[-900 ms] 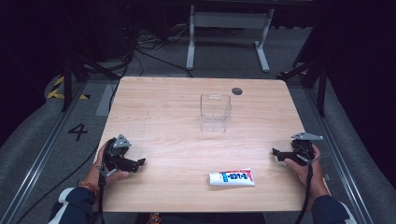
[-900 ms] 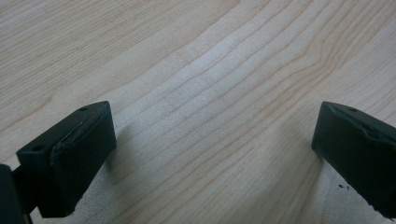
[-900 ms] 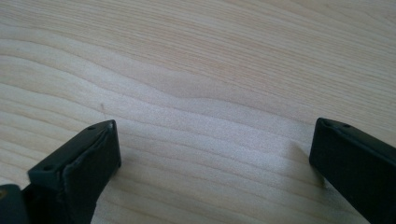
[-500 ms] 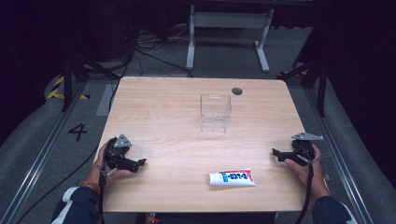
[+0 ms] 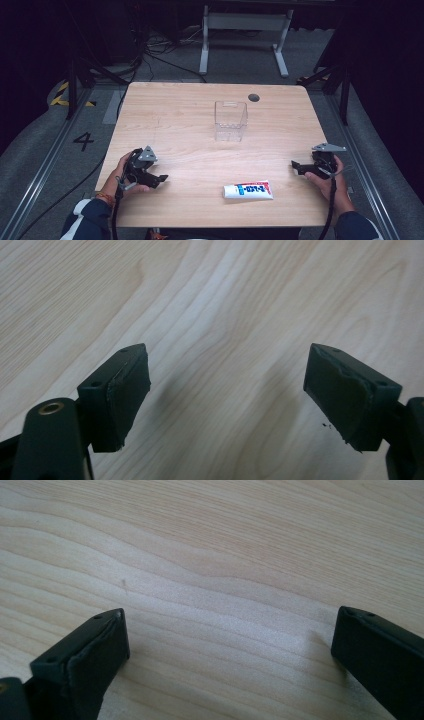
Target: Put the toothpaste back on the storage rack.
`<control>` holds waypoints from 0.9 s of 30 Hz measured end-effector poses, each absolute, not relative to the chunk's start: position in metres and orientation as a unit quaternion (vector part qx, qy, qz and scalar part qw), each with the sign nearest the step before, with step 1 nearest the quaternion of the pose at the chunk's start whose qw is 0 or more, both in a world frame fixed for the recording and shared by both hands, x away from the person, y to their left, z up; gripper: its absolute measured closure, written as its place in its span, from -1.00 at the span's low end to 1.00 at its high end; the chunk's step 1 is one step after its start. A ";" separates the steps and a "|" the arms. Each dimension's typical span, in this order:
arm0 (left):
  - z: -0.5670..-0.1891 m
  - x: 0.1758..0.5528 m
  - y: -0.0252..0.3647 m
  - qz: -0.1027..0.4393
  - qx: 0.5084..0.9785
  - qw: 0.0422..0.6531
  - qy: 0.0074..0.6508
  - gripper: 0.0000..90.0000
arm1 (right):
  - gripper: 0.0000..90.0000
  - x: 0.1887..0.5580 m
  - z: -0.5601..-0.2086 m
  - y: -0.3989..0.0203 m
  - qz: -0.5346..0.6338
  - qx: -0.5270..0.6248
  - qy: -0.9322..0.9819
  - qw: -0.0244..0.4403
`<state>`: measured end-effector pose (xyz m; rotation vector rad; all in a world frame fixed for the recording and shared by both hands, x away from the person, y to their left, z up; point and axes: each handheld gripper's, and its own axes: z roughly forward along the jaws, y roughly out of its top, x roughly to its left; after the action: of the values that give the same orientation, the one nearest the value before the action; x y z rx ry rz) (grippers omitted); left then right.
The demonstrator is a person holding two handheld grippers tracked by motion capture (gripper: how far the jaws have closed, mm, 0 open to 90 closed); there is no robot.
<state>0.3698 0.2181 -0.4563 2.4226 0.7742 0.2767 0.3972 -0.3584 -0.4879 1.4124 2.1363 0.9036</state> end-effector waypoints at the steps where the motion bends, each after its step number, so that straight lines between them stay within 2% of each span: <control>1: -0.454 0.369 0.214 0.101 0.910 0.284 0.284 -0.57 | -0.95 0.397 -0.488 -0.358 0.325 0.508 0.769 0.211; 27: -0.425 0.349 0.117 0.077 0.948 0.266 0.156 -0.55 | -0.95 0.395 -0.488 -0.358 0.326 0.501 0.774 0.208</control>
<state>0.3489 0.1175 -0.4246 2.5612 0.4202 0.2084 0.3946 -0.3584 -0.4878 1.3949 2.1549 0.9076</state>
